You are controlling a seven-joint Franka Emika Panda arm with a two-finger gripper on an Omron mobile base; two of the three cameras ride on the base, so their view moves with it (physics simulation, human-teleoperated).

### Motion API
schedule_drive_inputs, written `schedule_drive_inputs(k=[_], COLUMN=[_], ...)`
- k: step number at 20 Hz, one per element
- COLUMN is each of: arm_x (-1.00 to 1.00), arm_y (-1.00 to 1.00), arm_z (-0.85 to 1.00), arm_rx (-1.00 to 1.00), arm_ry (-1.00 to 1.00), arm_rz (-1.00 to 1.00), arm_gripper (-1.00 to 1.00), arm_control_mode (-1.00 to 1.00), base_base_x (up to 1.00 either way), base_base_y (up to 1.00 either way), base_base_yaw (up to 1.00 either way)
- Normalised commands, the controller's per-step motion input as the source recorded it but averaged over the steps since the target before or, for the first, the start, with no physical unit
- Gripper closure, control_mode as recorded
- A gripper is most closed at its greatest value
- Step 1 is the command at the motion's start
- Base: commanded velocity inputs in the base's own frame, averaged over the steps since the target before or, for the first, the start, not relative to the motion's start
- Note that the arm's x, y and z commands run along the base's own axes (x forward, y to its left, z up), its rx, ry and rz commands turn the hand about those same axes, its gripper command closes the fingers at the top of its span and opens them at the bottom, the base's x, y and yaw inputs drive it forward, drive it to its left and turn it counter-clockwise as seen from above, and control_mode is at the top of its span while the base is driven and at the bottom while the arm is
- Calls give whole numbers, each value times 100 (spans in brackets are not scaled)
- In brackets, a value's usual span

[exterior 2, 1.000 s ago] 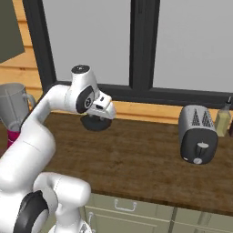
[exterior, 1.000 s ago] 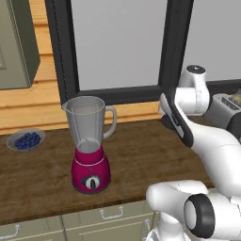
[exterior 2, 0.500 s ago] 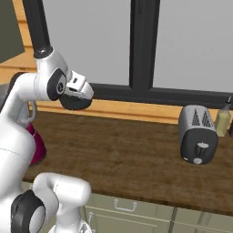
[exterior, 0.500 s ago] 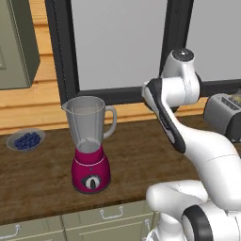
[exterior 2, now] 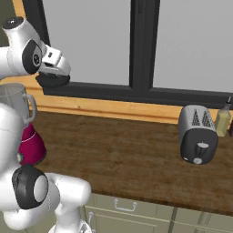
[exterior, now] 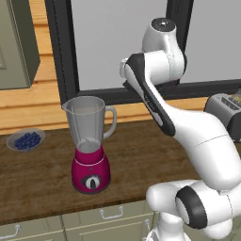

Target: Close the lid blender by securely placing the lid on top.

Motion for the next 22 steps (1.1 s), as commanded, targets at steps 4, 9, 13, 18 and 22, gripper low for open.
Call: schedule_drive_inputs(k=[4, 9, 13, 18, 22], arm_x=[0, -4, -12, -14, 0], arm_y=[90, 99, 75, 49, 46], arm_z=[64, 53, -1, -17, -13], arm_rx=[0, -1, 0, 0, 0], arm_ry=[-4, -11, -12, -10, -2], arm_rz=[4, 4, 17, 14, 12], arm_gripper=[100, 100, 100, 100, 100], arm_control_mode=[-100, -100, -100, -100, -100], base_base_x=[0, 0, 0, 0, 0], base_base_y=[0, 0, 0, 0, 0], base_base_yaw=[0, 0, 0, 0, 0])
